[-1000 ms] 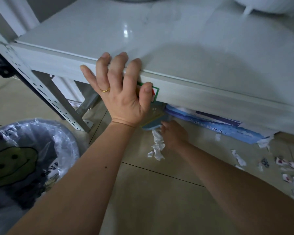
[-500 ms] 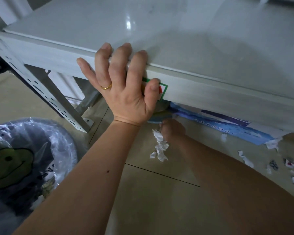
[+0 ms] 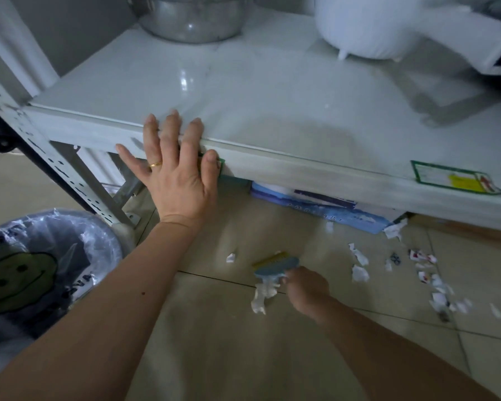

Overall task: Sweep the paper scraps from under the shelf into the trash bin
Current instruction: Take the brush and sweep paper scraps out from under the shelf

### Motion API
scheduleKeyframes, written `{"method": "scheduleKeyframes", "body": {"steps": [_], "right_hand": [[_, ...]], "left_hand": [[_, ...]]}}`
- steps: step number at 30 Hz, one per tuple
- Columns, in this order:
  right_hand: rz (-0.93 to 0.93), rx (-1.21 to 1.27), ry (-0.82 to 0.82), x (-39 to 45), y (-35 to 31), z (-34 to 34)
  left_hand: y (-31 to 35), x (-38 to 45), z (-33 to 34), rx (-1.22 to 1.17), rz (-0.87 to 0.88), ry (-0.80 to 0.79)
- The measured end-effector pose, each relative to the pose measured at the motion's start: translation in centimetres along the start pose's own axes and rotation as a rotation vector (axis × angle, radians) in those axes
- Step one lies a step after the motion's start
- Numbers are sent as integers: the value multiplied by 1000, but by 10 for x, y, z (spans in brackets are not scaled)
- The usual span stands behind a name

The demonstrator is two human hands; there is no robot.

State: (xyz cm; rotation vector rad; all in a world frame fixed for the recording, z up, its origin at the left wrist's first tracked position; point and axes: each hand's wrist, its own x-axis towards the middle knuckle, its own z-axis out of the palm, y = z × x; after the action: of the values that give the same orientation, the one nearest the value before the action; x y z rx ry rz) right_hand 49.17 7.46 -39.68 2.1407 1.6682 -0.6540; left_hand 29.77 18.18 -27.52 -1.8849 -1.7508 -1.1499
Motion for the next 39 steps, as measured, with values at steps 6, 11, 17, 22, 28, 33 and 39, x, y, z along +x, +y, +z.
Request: {"method": "scheduleKeyframes", "body": {"steps": [6, 11, 17, 22, 28, 33, 39], "right_hand": [[-51, -6, 76, -34, 17, -5], [-197, 85, 164, -33, -8, -21], [-242, 209, 185, -4, -48, -22], [-256, 200, 89, 15, -73, -11], [-222, 56, 4, 8, -38, -3], [-162, -23, -21, -13, 19, -1], [-107, 2, -10, -35, 65, -13]], "left_hand": [[44, 9, -15, -29, 82, 23], [82, 8, -3, -78, 319, -6], [75, 5, 16, -112, 400, 117], [76, 4, 22, -108, 399, 195], [73, 4, 23, -96, 397, 210], [72, 4, 20, -79, 403, 162], [71, 5, 15, -72, 396, 104]]}}
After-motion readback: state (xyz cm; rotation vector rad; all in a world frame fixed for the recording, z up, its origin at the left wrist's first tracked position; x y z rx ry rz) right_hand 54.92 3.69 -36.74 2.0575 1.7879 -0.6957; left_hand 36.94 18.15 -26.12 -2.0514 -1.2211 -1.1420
